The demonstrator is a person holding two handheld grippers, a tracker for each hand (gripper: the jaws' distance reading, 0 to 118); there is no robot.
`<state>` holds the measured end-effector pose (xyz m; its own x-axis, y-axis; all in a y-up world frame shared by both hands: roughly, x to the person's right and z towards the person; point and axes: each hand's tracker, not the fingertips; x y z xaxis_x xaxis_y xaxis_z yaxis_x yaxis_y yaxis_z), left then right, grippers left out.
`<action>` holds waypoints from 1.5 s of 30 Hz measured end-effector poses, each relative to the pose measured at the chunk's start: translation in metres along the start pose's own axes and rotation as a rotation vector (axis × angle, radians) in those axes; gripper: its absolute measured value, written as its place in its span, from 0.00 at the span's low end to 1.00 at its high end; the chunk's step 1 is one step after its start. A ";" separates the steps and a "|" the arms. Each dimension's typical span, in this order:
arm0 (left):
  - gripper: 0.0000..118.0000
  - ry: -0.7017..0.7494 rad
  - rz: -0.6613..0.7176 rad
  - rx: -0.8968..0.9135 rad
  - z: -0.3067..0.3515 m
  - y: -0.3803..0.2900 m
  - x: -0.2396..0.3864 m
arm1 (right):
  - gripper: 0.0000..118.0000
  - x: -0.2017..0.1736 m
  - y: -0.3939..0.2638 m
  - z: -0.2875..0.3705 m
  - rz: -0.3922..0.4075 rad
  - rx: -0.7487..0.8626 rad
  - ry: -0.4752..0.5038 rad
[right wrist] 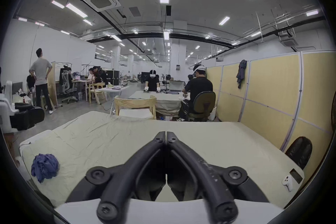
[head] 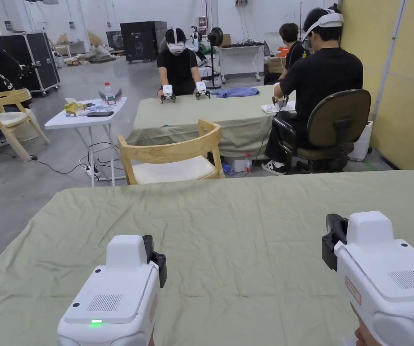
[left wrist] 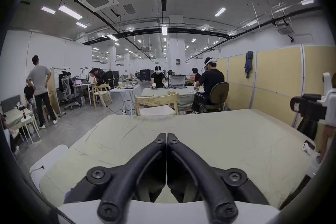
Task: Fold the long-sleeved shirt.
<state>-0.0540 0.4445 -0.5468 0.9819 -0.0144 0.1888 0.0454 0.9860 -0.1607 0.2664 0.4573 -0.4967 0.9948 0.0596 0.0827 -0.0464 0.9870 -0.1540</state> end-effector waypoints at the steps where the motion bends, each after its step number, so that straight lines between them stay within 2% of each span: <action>1: 0.00 0.015 0.004 -0.009 0.000 0.000 0.001 | 0.01 0.000 0.000 -0.001 -0.011 -0.011 -0.002; 6: 0.00 0.031 0.009 0.000 0.000 0.000 0.003 | 0.01 0.004 -0.002 -0.001 -0.035 -0.029 -0.005; 12: 0.00 0.005 0.030 -0.015 0.000 0.000 -0.002 | 0.01 0.004 -0.002 -0.001 -0.017 -0.031 -0.002; 18: 0.00 0.037 0.033 -0.035 0.011 -0.009 -0.020 | 0.01 -0.017 -0.002 -0.005 -0.003 -0.032 0.051; 21: 0.00 0.094 0.024 -0.049 0.022 -0.017 -0.041 | 0.01 -0.042 -0.004 -0.011 0.021 -0.034 0.115; 25: 0.00 0.189 0.028 -0.057 0.045 -0.027 -0.078 | 0.01 -0.087 -0.006 -0.022 0.030 -0.042 0.251; 29: 0.00 0.318 0.038 -0.067 0.076 -0.040 -0.123 | 0.01 -0.145 -0.012 -0.030 0.112 -0.047 0.374; 38: 0.00 0.545 0.078 -0.118 0.150 -0.071 -0.206 | 0.01 -0.258 -0.024 -0.033 0.109 -0.061 0.633; 41: 0.00 0.586 0.099 -0.134 0.164 -0.080 -0.222 | 0.01 -0.285 -0.029 -0.032 0.126 -0.071 0.681; 45: 0.00 0.599 0.107 -0.155 0.167 -0.085 -0.233 | 0.01 -0.304 -0.037 -0.034 0.143 -0.089 0.712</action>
<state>-0.3178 0.3915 -0.4158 0.9131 -0.0516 -0.4045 -0.0772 0.9522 -0.2956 -0.0313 0.3978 -0.5494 0.7992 0.0452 -0.5994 -0.2024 0.9592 -0.1975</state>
